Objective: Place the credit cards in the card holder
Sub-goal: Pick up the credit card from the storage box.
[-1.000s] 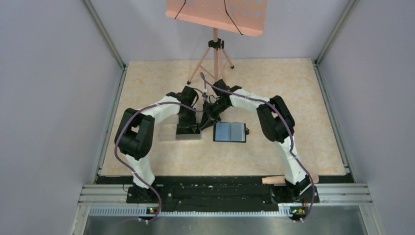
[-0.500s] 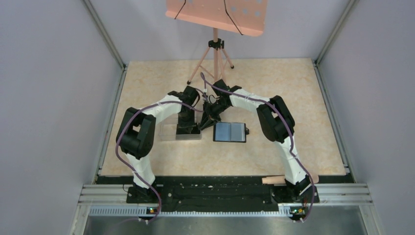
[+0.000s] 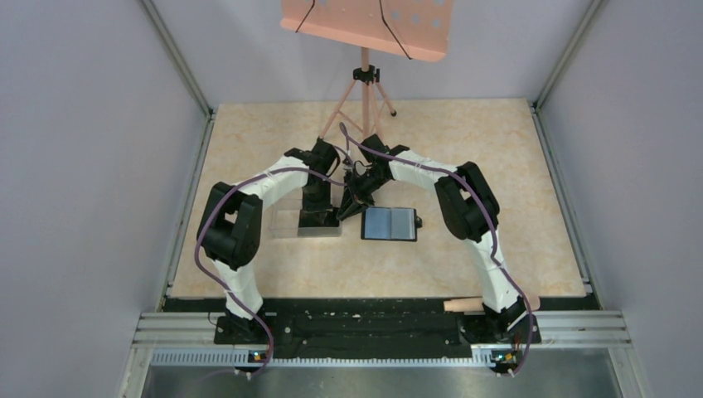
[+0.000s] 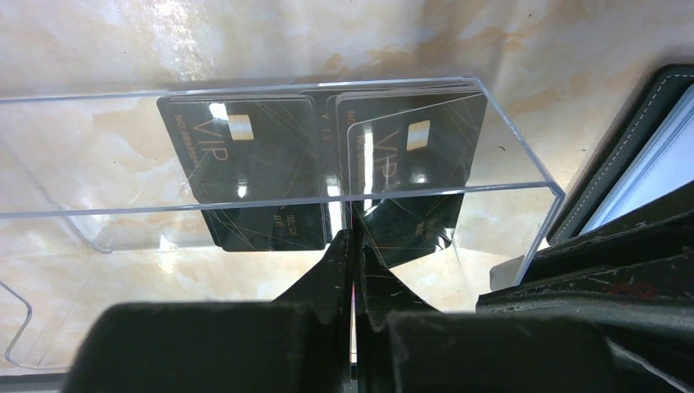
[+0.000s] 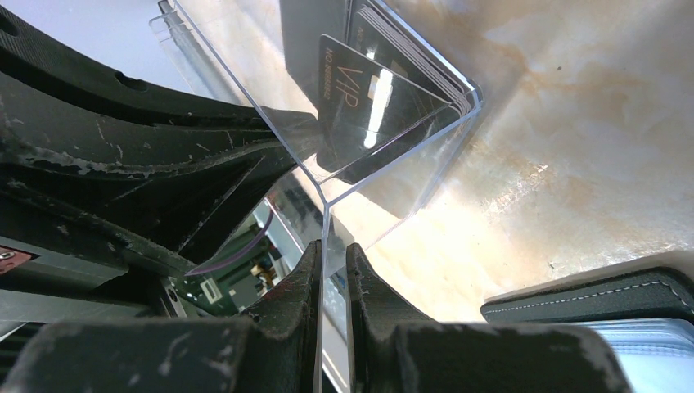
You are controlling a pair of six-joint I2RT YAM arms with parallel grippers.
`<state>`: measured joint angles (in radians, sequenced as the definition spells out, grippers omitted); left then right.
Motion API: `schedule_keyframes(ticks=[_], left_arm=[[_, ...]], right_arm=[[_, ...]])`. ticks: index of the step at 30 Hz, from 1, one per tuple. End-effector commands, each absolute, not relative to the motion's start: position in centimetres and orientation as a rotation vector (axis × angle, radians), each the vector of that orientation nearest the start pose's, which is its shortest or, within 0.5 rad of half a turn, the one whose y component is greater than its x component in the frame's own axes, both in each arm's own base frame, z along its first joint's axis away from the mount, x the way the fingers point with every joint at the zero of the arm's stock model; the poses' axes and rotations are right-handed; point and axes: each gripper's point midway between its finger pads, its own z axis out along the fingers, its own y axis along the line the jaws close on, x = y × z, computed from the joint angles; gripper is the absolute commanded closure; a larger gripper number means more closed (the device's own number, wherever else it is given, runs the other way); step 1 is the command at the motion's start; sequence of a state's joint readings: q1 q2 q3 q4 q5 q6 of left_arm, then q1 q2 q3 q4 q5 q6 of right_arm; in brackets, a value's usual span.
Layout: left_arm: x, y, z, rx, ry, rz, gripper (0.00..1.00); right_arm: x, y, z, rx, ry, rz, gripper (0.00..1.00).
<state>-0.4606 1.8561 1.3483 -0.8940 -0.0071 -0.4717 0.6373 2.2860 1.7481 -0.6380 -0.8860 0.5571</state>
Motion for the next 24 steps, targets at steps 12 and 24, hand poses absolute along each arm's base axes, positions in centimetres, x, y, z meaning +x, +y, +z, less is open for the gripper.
schedule_keyframes(ticks=[12, 24], left_arm=[[31.8, -21.3, 8.7, -0.006, 2.834, -0.429, 0.91], [31.2, -21.3, 7.2, -0.011, 2.870, -0.429, 0.81]], right_arm=[[28.6, 40.1, 6.9, -0.461, 2.899, 1.491, 0.98], [28.6, 40.1, 7.0, -0.464, 2.895, 1.493, 0.98]])
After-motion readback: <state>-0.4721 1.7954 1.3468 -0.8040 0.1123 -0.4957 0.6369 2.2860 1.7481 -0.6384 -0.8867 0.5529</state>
